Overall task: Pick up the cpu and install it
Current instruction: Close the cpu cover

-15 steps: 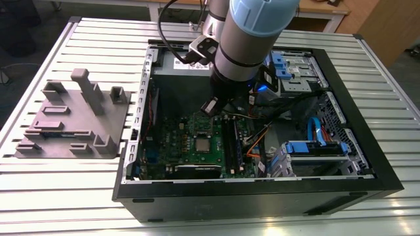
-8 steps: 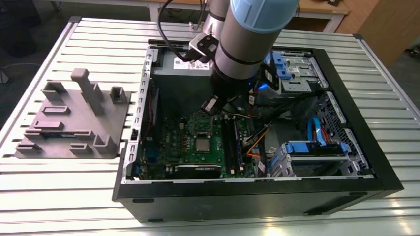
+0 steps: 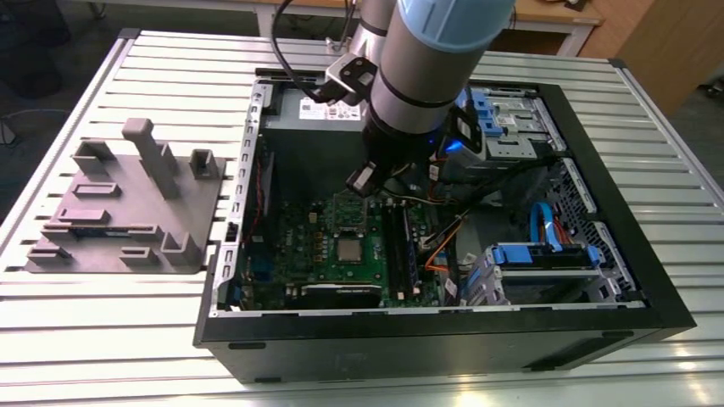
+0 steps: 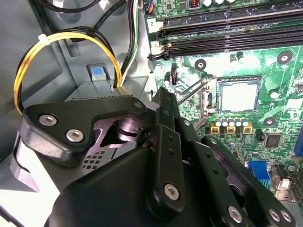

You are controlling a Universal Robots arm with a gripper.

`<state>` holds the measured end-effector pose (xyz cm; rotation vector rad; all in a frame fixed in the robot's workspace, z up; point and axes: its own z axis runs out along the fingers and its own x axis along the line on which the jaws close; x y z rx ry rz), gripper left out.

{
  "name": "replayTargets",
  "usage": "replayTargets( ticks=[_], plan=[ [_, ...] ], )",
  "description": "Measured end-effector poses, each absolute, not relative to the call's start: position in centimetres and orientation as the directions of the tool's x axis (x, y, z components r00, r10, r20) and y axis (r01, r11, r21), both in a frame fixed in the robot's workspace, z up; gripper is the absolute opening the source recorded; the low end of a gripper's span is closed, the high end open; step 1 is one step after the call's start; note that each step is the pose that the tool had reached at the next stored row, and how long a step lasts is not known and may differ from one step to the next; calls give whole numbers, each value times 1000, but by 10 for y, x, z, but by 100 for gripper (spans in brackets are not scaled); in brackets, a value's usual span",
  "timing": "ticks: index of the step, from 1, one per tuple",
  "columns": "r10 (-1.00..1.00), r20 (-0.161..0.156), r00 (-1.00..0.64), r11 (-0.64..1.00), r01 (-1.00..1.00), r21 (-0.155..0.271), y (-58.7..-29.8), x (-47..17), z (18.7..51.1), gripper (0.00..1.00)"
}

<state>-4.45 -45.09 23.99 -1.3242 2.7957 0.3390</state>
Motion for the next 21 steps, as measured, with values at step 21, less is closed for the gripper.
replayTargets(
  ticks=[21],
  plan=[
    [-762, -120, -637, 613, -768, 184, -453, -46, 243, 10]
  ],
)
